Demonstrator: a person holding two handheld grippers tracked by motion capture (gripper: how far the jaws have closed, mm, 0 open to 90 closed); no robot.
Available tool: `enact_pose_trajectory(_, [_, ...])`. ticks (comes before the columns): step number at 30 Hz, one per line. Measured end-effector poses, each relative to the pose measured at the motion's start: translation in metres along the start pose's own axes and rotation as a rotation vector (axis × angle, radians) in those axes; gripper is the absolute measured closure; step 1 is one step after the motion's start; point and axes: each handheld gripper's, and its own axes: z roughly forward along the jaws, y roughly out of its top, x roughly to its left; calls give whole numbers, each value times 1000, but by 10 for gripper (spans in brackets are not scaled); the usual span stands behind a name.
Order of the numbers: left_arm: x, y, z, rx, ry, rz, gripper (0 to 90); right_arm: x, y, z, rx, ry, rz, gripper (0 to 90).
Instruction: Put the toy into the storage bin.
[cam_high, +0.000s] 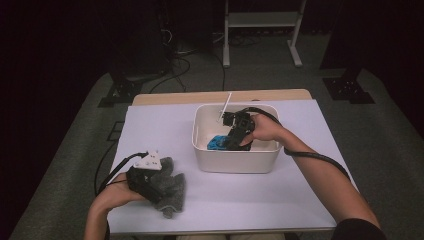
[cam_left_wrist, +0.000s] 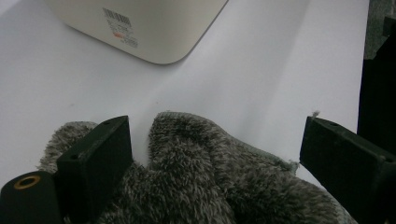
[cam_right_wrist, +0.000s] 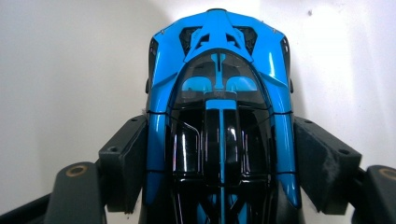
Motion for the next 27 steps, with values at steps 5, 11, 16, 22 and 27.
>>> enact_pose_trajectory(5, [-1, 0, 0, -4, 1, -1, 88, 1, 0, 1, 11, -5, 2, 251])
enact_pose_trajectory(11, [-1, 0, -1, -5, 2, -1, 88, -1, 0, -1, 6, 5, 23, 267])
enact_pose_trajectory(16, [-1, 0, -1, -6, 3, 0, 88, -2, 0, 0, 19, 6, 43, 264])
enact_pose_trajectory(22, [-2, 0, -1, -5, 2, 1, 88, -3, 0, 1, 28, 7, 65, 274])
enact_pose_trajectory(27, [-3, 1, 0, -2, 1, 2, 88, -1, 2, -14, -9, -12, 67, 290])
